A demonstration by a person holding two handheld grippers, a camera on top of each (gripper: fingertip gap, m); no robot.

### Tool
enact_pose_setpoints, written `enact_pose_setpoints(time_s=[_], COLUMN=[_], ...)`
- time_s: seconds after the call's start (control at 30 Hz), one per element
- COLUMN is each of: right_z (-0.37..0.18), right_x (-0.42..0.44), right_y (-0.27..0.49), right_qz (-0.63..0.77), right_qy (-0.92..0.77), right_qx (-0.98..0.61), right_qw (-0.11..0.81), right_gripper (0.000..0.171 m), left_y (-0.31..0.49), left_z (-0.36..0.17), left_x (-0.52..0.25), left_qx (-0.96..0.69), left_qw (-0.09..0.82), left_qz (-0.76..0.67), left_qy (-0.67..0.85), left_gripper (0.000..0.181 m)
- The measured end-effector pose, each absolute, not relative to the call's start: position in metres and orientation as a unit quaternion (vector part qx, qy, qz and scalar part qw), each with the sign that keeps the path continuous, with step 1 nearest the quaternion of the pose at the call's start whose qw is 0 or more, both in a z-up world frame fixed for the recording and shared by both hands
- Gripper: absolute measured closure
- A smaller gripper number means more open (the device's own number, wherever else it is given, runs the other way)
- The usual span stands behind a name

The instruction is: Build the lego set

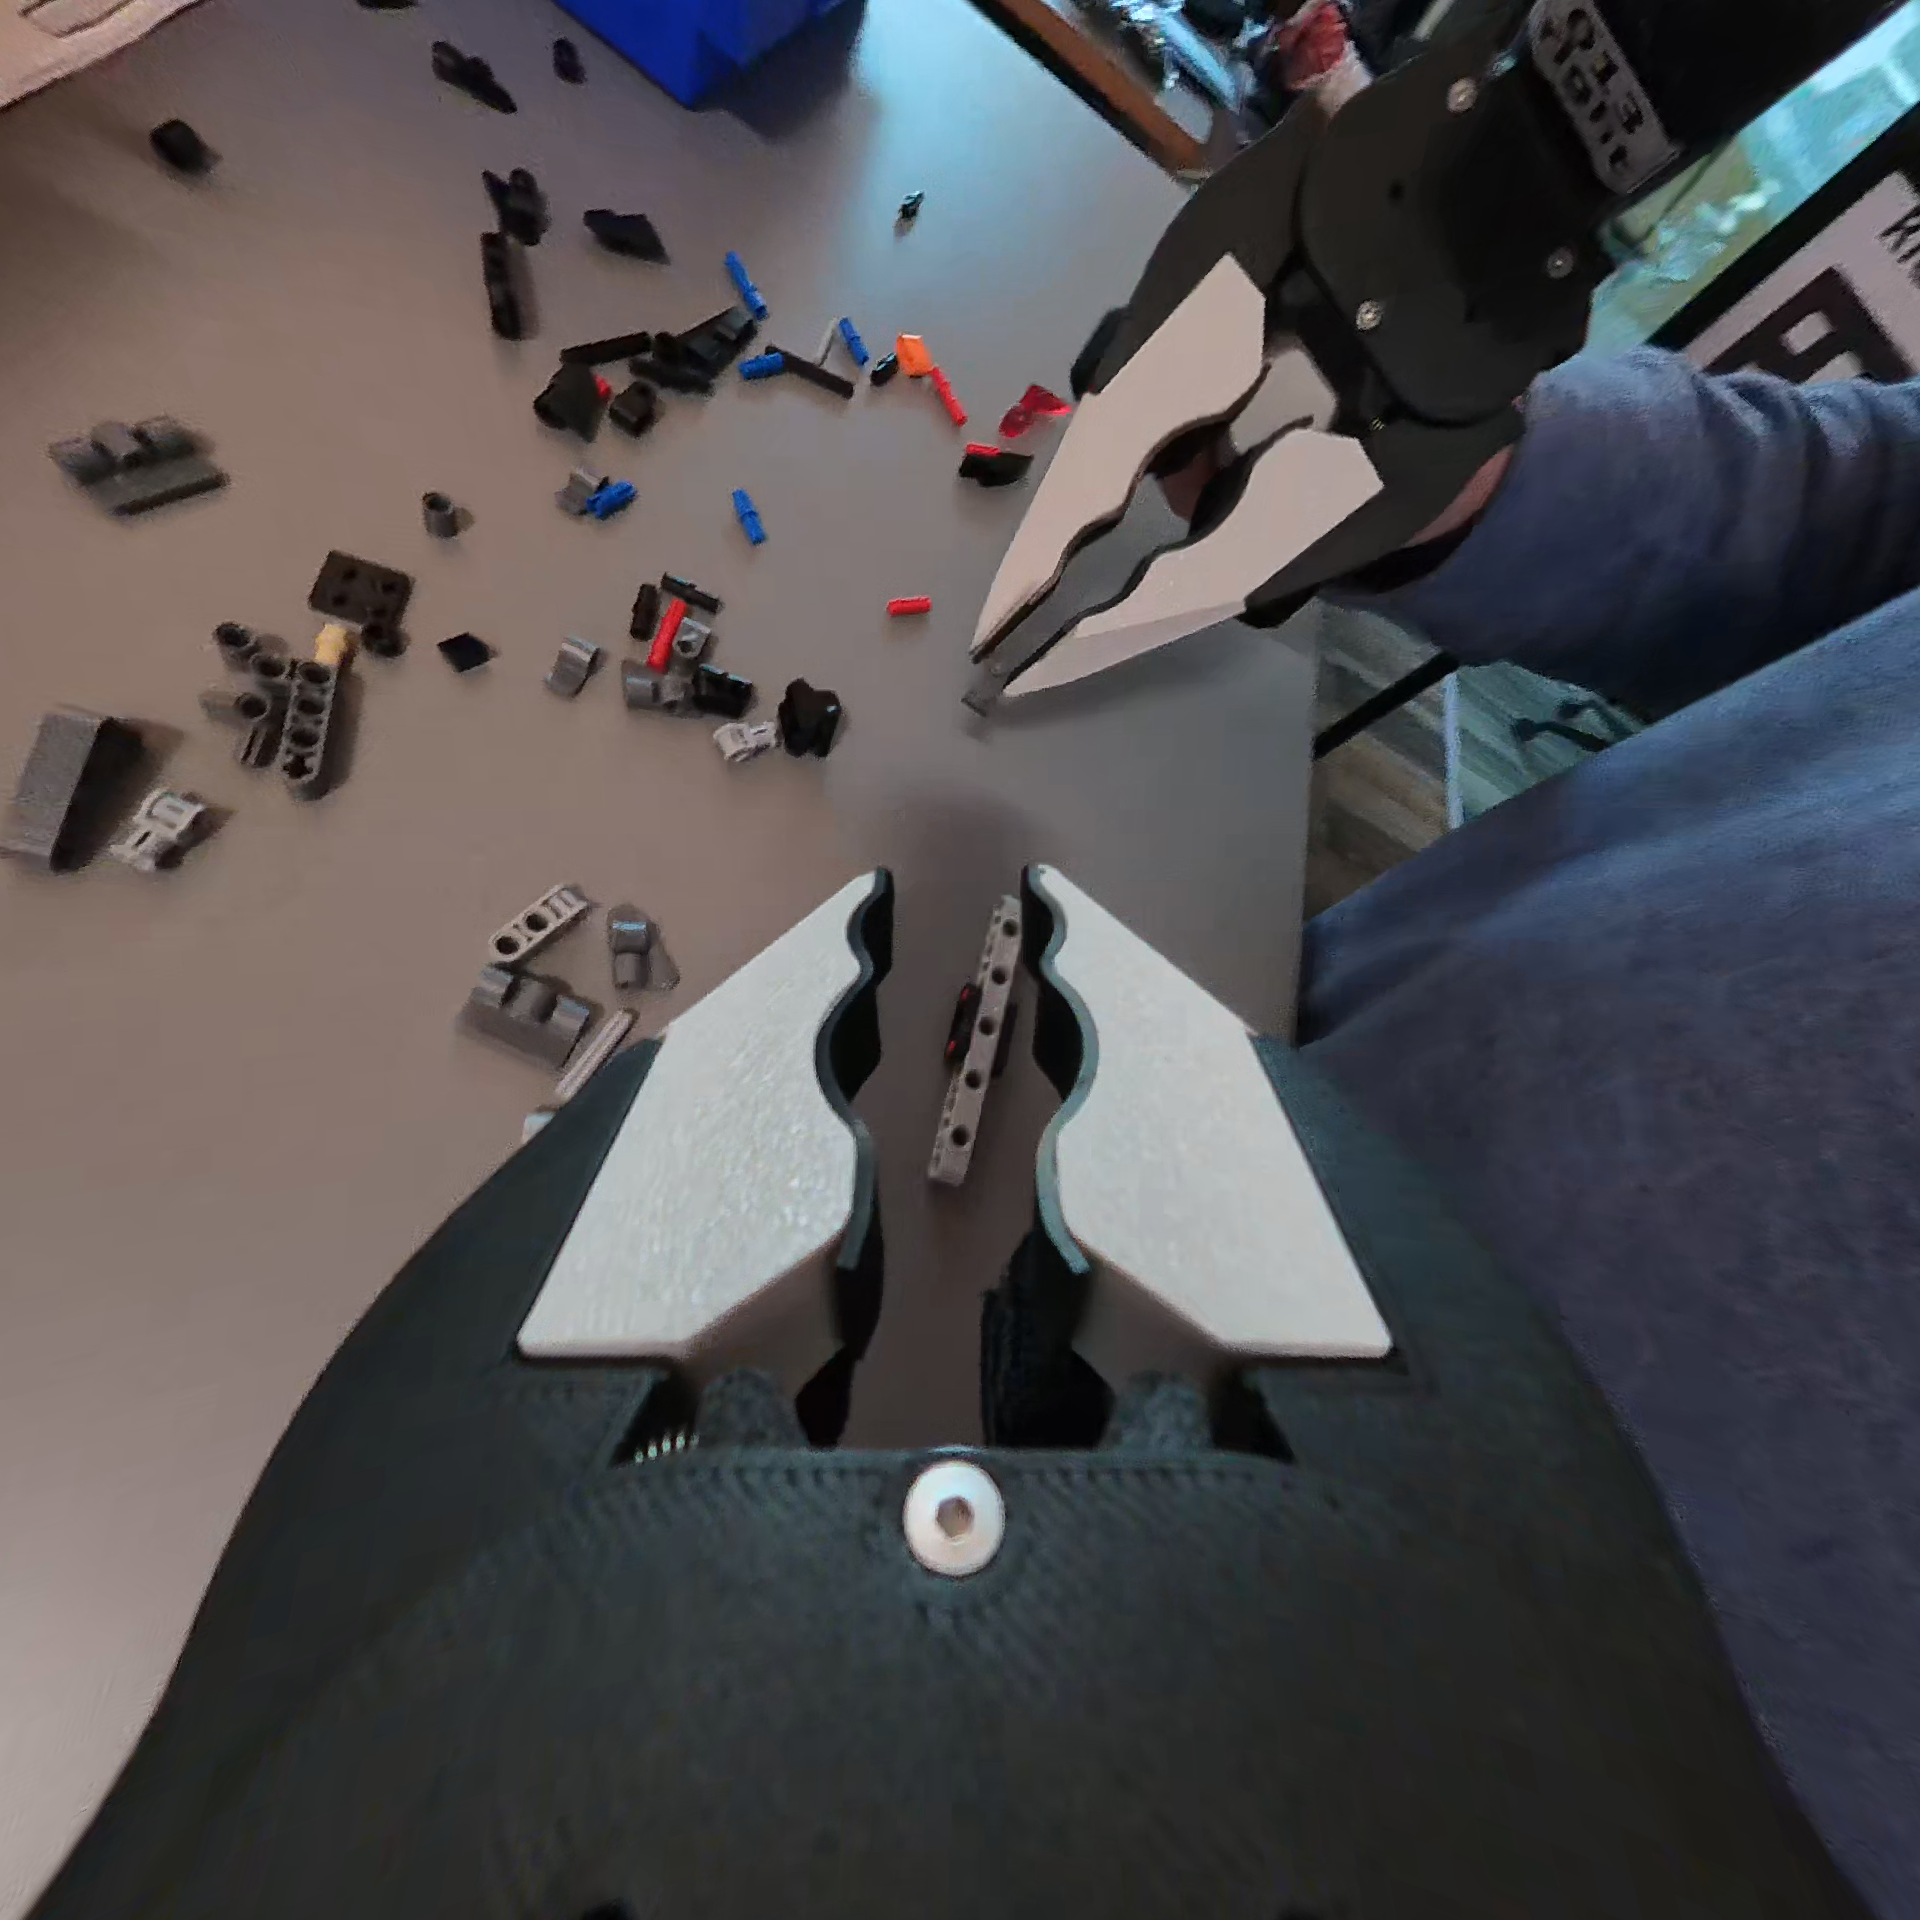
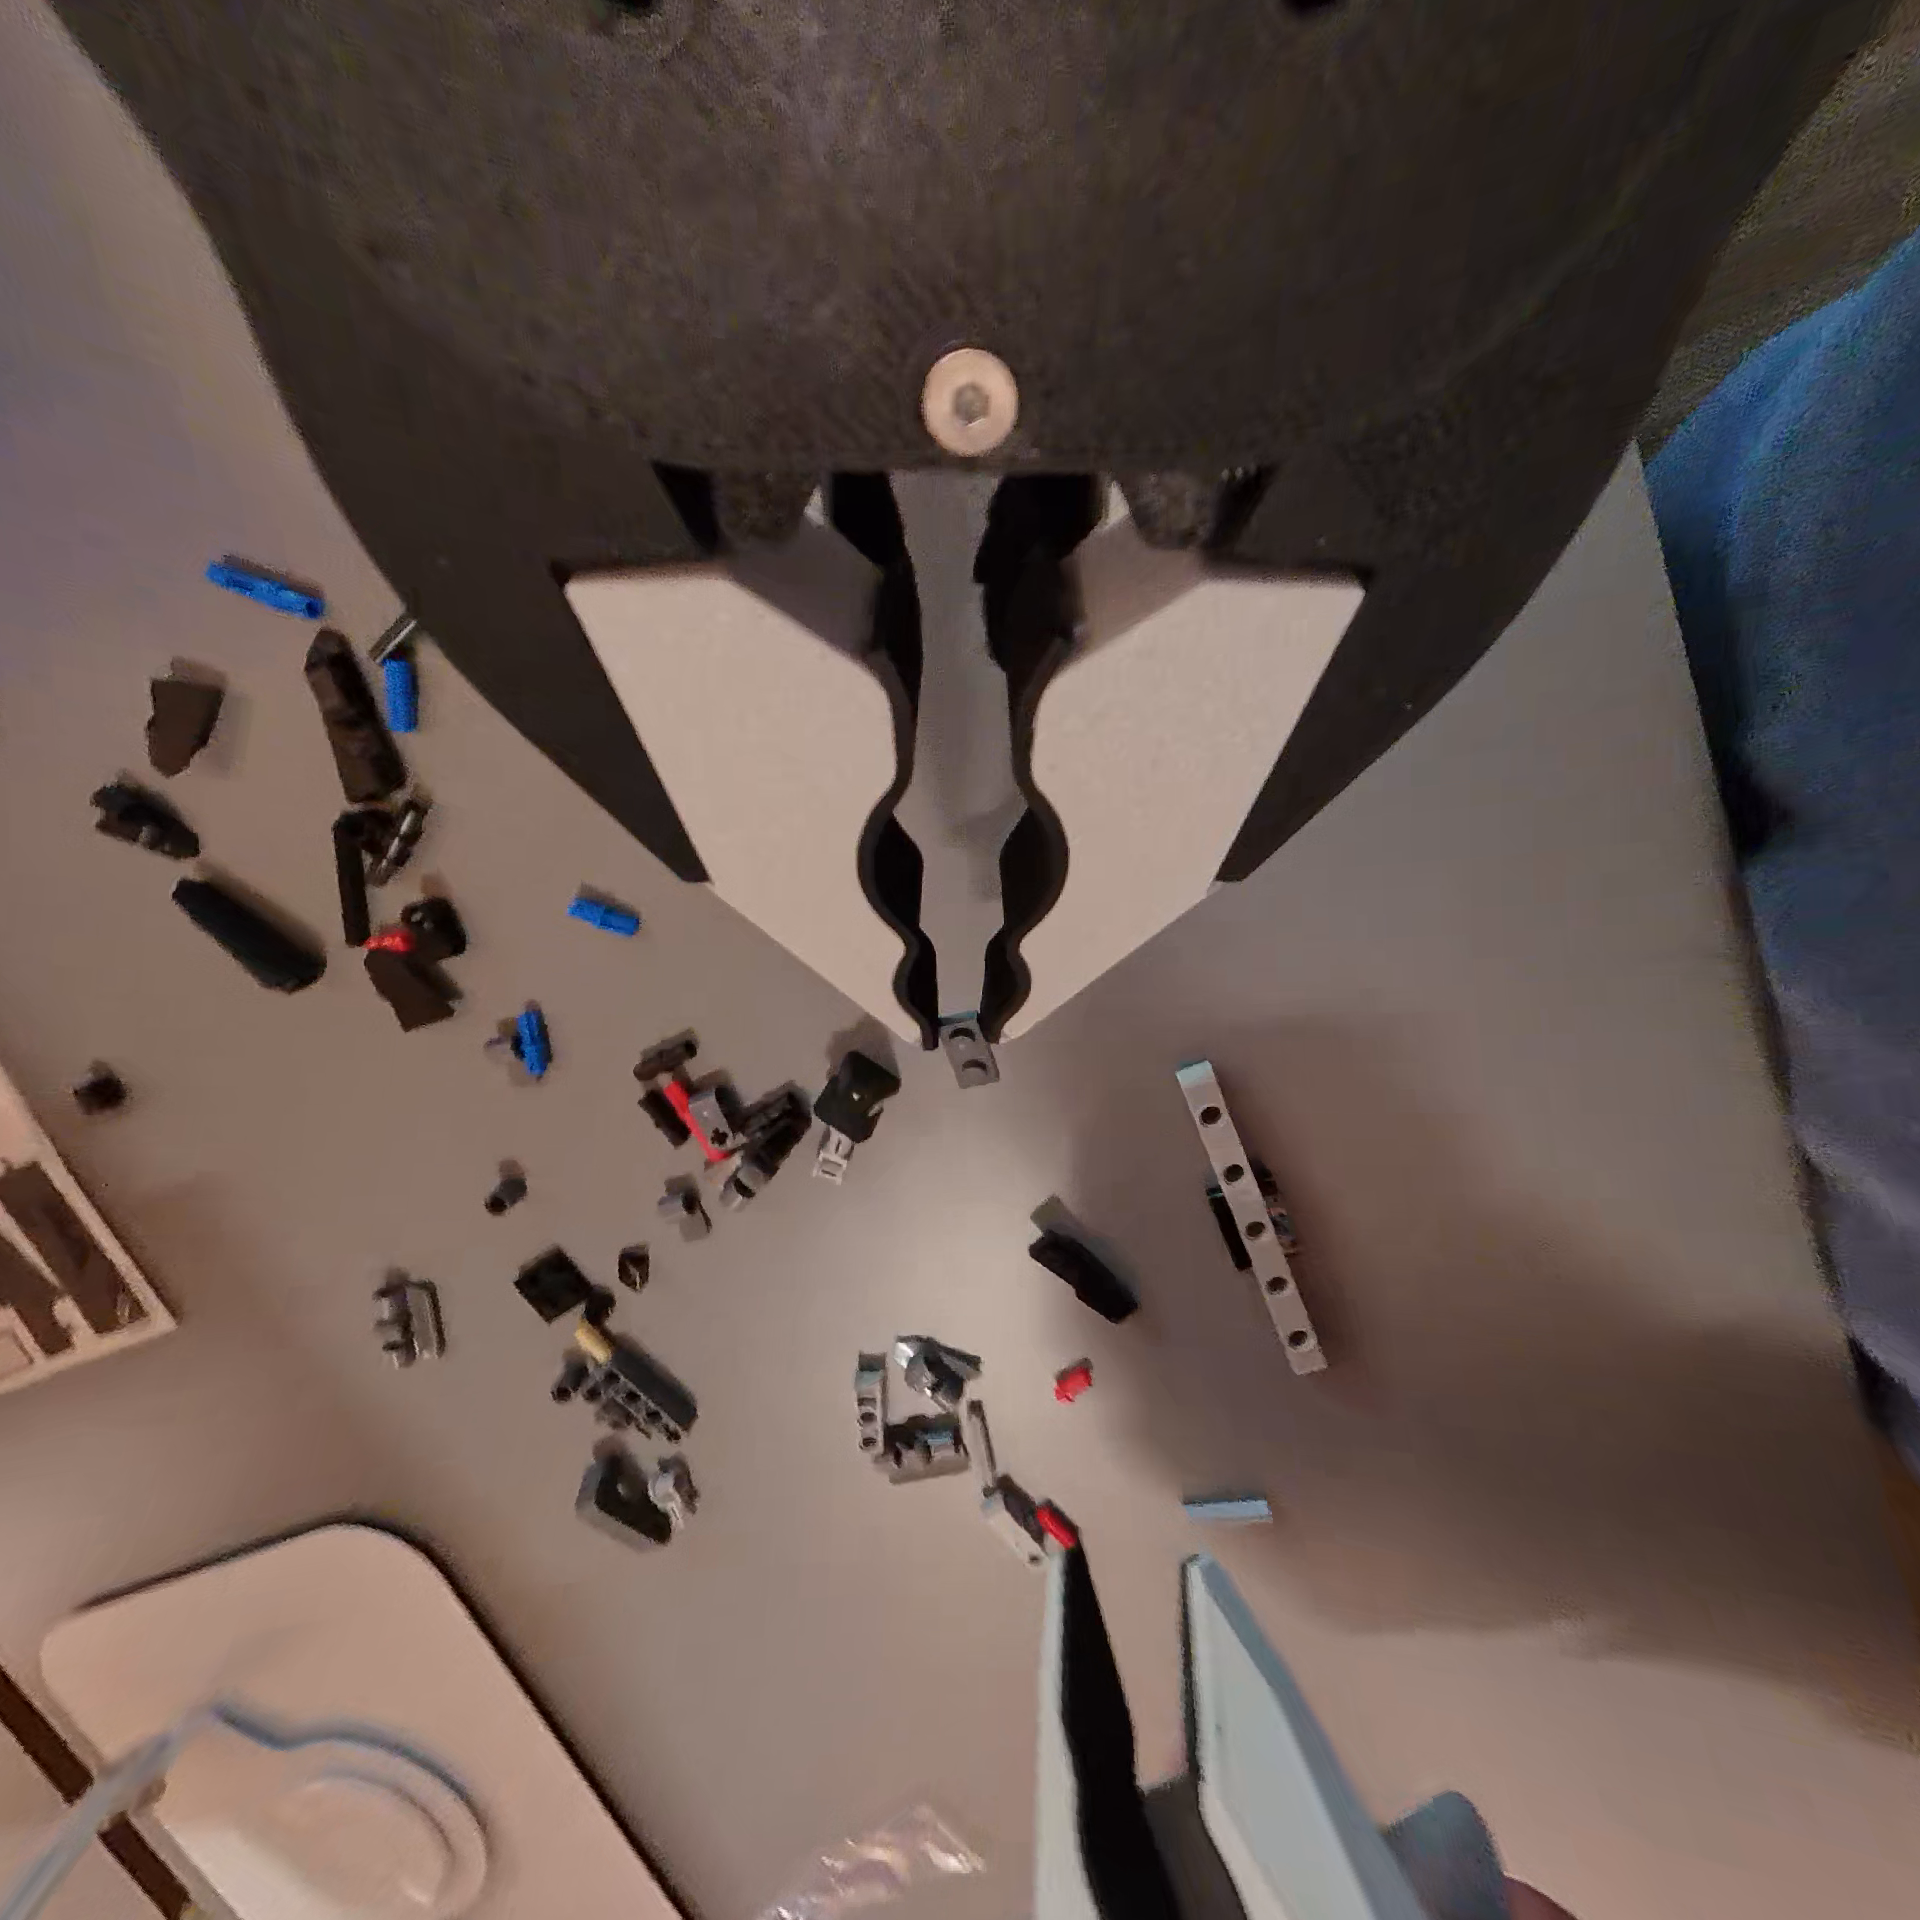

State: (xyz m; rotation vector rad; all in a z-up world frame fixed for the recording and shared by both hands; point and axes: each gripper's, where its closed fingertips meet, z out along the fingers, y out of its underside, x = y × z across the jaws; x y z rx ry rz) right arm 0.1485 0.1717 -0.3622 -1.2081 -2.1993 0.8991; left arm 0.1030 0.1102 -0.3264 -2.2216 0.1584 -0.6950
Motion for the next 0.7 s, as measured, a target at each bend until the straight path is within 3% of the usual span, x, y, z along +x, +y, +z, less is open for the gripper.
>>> enact_pose_setpoints(time_s=[0.7], right_z=[-0.401], right_x=[0.151], right_y=[0.172], right_qz=[0.281], right_qy=[-0.761], right_qx=[-0.538], right_qw=[0.229], right_gripper=[0.165], left_y=[0.108], left_z=[-0.37], left_x=[0.102], left_qx=[-0.921], left_qw=[0.366], left_qz=[-0.099], left_qy=[0.087], left_gripper=[0.156])
